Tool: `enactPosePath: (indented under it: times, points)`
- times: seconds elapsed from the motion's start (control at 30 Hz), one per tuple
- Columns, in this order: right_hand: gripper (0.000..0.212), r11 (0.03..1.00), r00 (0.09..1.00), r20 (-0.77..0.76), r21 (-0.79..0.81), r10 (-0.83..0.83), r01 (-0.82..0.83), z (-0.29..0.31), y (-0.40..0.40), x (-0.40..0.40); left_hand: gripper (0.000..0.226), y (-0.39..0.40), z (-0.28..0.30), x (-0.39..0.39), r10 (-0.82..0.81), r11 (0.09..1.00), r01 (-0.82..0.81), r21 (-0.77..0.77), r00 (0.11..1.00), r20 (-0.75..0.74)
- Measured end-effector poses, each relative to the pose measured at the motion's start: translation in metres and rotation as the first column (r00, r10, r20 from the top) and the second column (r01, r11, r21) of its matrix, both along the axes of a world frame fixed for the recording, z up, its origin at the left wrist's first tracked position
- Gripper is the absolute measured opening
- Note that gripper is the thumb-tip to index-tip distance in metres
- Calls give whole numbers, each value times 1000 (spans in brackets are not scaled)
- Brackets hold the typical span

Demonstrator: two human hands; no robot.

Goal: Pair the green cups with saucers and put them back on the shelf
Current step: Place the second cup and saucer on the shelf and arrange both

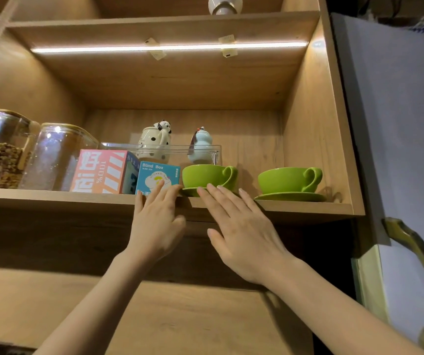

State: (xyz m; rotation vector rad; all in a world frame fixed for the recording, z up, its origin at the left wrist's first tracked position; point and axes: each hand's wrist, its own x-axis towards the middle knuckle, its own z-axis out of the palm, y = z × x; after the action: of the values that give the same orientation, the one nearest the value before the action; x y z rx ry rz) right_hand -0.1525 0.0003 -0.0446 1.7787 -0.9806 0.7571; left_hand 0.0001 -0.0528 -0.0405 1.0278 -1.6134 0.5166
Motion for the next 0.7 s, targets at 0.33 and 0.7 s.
enactPosePath:
  times: [0.33, 0.7]
  points:
    - [62, 994, 993, 113, 108, -21, 9, 7, -3, -10, 61, 7, -8, -15, -82, 991, 77, -113, 996, -37]
    - [59, 996, 981, 182, 69, -72, 60, 5, -9, -17, 70, 13, -19, -37, -60, 985, 65, -162, 998, 35]
